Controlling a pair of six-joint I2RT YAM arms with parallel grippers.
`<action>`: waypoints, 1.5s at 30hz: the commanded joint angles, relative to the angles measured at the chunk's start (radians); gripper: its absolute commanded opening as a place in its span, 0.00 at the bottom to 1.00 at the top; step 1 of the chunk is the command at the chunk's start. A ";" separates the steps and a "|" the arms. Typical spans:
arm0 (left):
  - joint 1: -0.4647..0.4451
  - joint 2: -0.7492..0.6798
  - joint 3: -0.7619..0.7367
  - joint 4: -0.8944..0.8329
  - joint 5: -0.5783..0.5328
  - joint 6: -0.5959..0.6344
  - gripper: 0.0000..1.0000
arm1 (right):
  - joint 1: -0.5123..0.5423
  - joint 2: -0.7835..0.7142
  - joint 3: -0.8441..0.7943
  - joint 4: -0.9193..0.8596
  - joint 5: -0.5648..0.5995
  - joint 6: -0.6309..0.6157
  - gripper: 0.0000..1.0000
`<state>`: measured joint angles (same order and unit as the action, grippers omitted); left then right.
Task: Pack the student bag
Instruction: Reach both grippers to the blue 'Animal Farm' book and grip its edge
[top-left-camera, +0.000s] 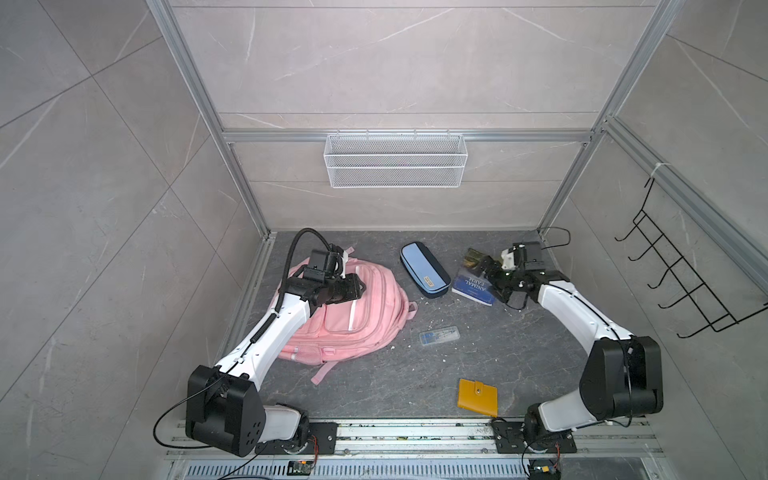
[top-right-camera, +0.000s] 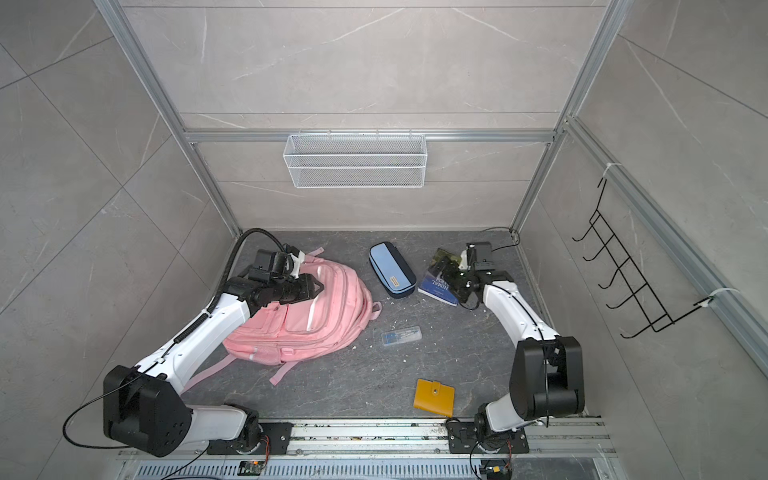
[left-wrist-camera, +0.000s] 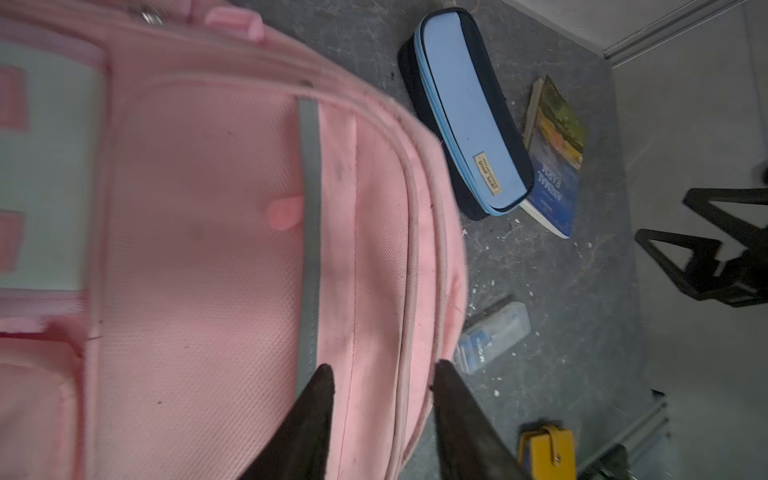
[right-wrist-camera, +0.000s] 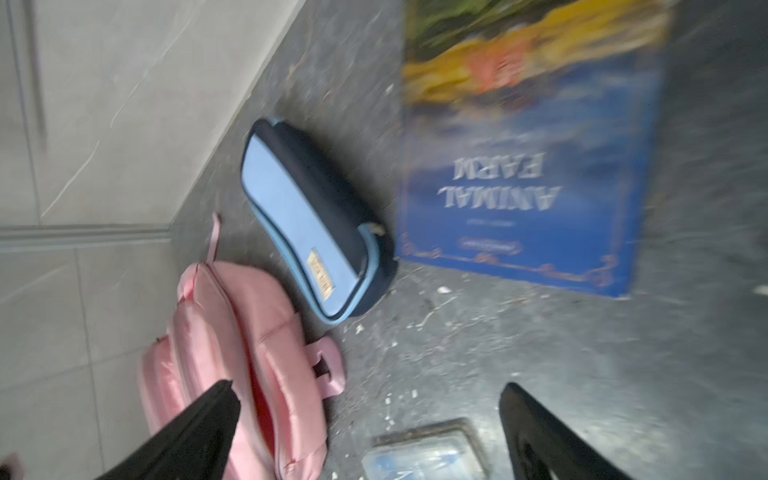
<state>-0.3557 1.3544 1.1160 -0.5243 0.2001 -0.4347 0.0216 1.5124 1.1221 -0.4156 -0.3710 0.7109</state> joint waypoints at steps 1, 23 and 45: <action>-0.083 0.016 0.102 -0.032 -0.211 0.037 0.71 | -0.067 0.013 0.030 -0.086 0.030 -0.091 1.00; -0.459 1.083 1.216 -0.184 0.087 -0.018 0.82 | -0.242 0.414 0.137 0.175 -0.135 -0.154 0.97; -0.436 1.414 1.410 0.044 -0.012 0.016 0.78 | -0.250 0.559 0.212 0.196 -0.196 -0.147 0.91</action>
<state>-0.7994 2.7346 2.5053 -0.5003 0.1757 -0.4362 -0.2268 2.0403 1.3281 -0.2283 -0.5434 0.5426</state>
